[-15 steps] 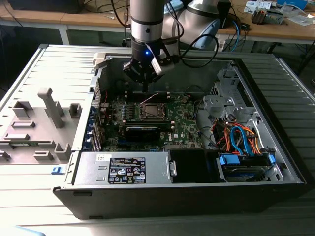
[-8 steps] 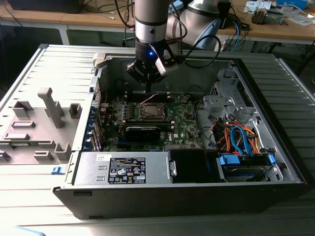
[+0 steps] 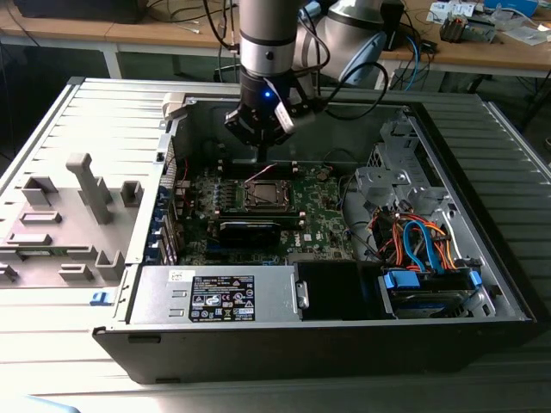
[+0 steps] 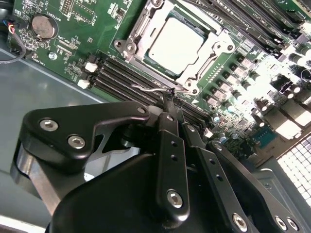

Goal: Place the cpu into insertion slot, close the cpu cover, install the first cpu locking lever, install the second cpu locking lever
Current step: 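Install the first cpu locking lever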

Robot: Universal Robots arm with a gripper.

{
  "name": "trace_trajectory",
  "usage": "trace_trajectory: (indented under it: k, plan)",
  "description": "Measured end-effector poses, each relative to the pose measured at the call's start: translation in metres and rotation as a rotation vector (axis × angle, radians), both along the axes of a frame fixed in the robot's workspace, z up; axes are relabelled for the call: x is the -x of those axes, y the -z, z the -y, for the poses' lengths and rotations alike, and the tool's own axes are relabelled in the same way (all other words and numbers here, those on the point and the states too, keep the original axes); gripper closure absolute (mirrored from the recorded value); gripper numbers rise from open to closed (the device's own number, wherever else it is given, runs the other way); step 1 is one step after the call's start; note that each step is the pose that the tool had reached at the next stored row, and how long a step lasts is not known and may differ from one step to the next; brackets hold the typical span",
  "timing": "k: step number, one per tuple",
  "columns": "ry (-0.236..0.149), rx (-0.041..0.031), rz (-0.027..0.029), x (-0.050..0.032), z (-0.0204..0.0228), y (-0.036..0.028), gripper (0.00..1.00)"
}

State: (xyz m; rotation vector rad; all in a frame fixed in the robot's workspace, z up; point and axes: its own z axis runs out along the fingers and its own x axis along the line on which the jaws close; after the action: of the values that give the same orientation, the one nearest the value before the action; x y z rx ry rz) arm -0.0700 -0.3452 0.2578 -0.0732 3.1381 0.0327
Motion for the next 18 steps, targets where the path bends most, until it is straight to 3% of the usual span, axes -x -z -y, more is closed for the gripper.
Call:
trace_trajectory:
  k: [18]
  plan:
    - [0.0, 0.0001, -0.0001, -0.0086, 0.0, 0.0026, 0.89]
